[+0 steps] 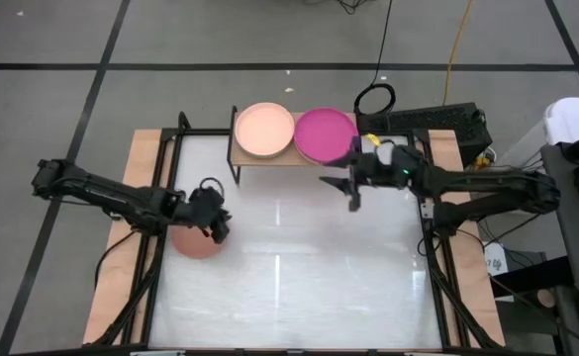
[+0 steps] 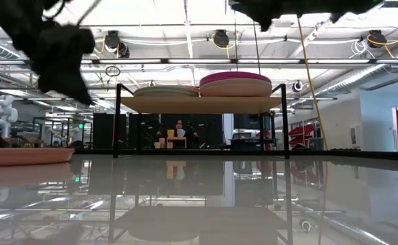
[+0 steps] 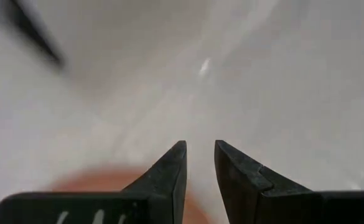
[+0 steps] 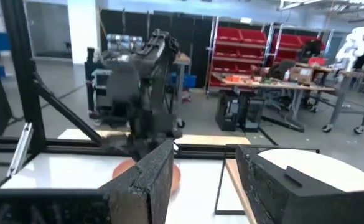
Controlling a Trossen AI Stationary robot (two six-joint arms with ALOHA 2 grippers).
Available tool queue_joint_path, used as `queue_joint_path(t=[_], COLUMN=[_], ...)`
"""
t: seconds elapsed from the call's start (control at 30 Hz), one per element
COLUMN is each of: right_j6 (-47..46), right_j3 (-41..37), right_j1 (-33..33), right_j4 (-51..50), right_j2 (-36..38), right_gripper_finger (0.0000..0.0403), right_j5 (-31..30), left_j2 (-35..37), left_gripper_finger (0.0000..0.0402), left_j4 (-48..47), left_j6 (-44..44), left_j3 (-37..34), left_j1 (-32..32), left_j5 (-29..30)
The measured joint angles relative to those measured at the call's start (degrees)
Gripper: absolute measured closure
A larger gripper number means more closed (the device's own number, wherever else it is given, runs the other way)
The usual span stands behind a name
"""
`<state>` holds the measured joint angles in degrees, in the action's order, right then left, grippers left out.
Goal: Place and stack plates onto a shelf
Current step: Stack brown plate on top of the light orange plate on the shelf
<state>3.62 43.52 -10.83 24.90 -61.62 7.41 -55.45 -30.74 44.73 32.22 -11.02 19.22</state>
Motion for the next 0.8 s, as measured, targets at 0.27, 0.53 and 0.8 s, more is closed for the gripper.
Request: queue_joint_path(t=[0.27, 0.53, 0.8], right_j6=[0.3, 0.7, 0.6], right_j3=[-6.9, -7.2, -7.2], right_j1=[5.0, 6.1, 6.1], right_j4=[1.5, 1.6, 1.3], right_j2=[8.1, 8.2, 8.2], right_gripper_finger=[0.0247, 0.0247, 0.0247], right_j5=[-7.0, -7.6, -7.5], left_j2=[-14.6, -24.4, -28.2], left_gripper_finger=[0.0314, 0.0314, 0.0314], left_j4=[-9.1, -16.7, -16.1], left_j6=[10.6, 13.5, 14.5], left_j3=[6.0, 14.6, 14.0], left_j1=[-2.6, -3.7, -3.7], left_j5=[-9.7, -10.0, -11.8])
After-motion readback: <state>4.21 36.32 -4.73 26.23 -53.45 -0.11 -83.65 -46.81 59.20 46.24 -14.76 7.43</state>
